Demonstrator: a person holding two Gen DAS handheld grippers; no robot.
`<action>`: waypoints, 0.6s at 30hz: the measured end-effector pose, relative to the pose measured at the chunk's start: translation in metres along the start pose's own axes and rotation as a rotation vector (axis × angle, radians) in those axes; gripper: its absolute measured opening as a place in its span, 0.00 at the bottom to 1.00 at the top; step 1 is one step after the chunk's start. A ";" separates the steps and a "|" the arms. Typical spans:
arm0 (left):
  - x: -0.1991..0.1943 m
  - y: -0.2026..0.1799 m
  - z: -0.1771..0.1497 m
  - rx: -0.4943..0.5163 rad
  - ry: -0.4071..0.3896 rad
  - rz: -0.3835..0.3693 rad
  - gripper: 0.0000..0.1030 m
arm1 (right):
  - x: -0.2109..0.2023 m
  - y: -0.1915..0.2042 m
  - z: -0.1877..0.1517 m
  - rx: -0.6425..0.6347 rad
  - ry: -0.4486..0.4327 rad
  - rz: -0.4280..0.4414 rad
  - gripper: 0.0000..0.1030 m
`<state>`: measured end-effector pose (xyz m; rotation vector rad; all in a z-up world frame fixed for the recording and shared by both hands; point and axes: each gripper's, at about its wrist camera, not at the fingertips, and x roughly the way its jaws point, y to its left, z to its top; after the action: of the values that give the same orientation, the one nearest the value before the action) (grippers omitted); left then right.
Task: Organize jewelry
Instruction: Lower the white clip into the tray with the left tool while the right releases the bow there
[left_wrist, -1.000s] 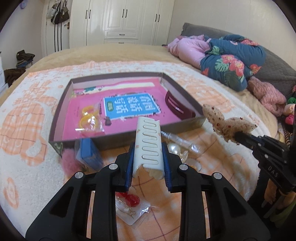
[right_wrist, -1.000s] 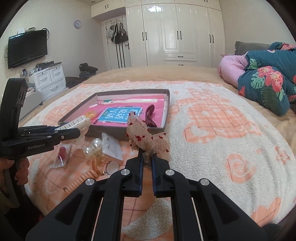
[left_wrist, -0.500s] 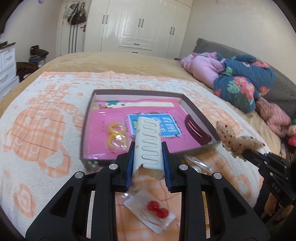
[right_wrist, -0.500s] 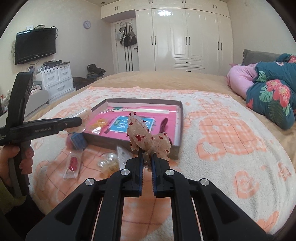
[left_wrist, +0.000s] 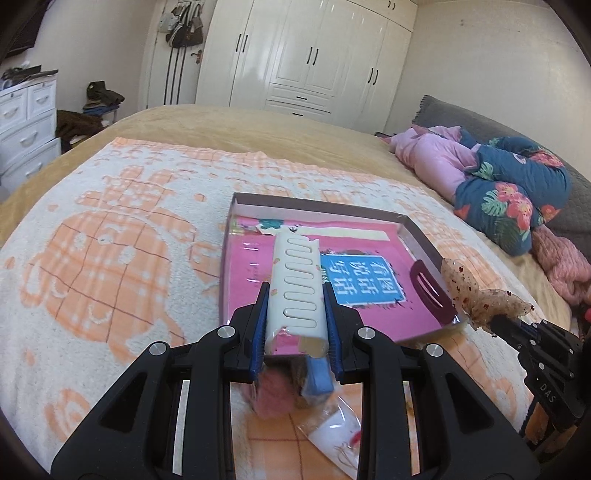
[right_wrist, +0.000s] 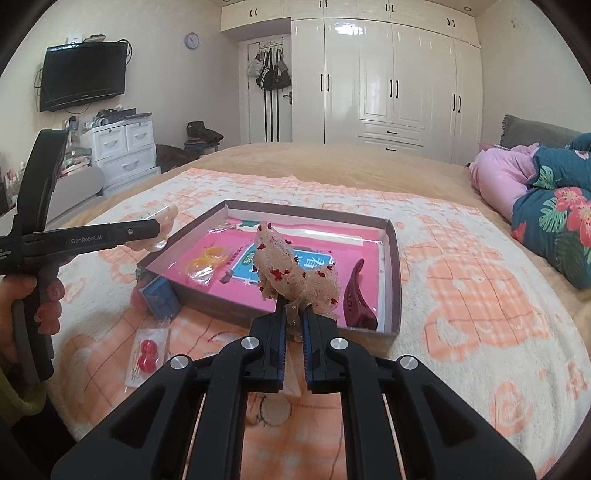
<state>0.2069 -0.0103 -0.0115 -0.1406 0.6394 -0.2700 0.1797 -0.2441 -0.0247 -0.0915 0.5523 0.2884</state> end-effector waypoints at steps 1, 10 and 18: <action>0.001 0.001 0.001 -0.001 -0.002 0.001 0.19 | 0.002 0.001 0.002 -0.001 -0.001 0.003 0.07; 0.010 0.002 0.010 0.021 -0.008 0.022 0.19 | 0.021 0.004 0.016 -0.020 -0.011 -0.003 0.07; 0.021 0.004 0.015 0.034 -0.004 0.029 0.19 | 0.033 0.003 0.024 -0.015 -0.015 -0.014 0.07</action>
<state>0.2328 -0.0115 -0.0127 -0.0997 0.6323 -0.2528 0.2176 -0.2293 -0.0219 -0.1078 0.5349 0.2798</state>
